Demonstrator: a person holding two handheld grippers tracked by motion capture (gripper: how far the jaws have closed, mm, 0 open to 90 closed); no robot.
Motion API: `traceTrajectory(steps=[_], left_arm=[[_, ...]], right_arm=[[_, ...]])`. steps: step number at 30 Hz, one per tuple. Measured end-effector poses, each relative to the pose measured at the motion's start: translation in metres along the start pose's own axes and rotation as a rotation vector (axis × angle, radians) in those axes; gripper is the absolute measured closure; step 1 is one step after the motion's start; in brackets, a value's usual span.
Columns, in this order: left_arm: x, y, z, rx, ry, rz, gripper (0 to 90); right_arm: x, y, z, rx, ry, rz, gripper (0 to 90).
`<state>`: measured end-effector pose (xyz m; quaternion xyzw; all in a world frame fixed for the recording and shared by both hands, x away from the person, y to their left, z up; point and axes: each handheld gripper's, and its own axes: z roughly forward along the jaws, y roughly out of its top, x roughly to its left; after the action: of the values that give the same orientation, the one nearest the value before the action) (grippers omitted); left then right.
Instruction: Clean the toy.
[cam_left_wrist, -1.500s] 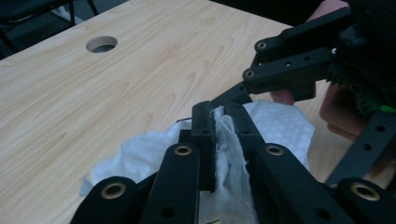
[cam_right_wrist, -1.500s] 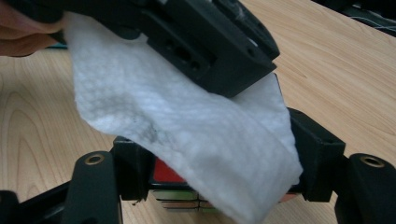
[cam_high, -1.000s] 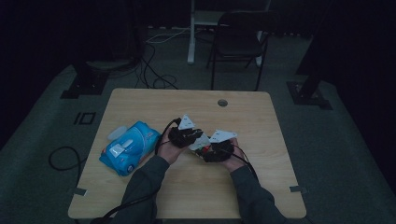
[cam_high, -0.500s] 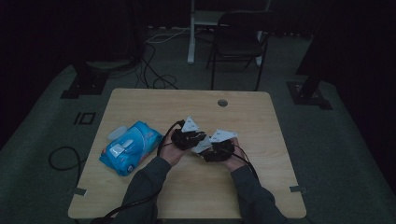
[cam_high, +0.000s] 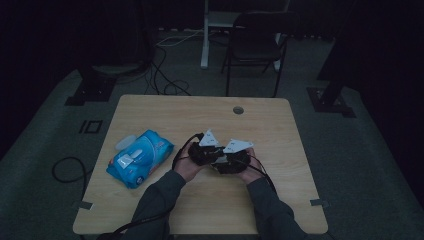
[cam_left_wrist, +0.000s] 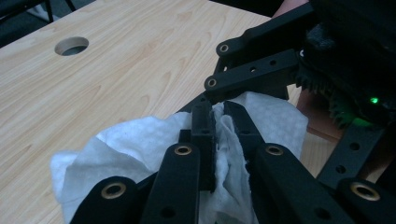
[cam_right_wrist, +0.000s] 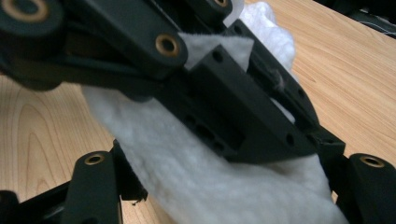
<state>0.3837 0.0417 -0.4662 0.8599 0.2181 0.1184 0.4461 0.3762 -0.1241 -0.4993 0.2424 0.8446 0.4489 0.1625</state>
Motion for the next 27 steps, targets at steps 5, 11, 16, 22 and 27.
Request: traceTrajectory(steps=[5, 11, 16, 22, 27], left_arm=[[-0.002, 0.001, -0.002, 0.005, -0.012, 0.007, 84.8], [-0.003, 0.001, -0.003, 0.000, -0.022, 0.009, 84.8], [-0.003, -0.003, -0.005, -0.005, -0.029, -0.001, 84.8], [0.000, -0.007, -0.010, -0.009, -0.021, -0.003, 84.8], [0.004, -0.008, -0.015, -0.010, 0.004, -0.010, 84.8]], right_arm=[[0.000, -0.001, -0.001, -0.007, 0.001, 0.002, 34.2], [-0.001, 0.001, -0.002, -0.014, -0.004, 0.001, 34.2], [-0.001, 0.000, -0.002, -0.008, -0.007, -0.005, 34.2], [-0.001, -0.001, -0.001, -0.007, -0.006, -0.004, 34.2], [-0.001, 0.000, -0.002, -0.007, -0.006, -0.003, 34.2]])
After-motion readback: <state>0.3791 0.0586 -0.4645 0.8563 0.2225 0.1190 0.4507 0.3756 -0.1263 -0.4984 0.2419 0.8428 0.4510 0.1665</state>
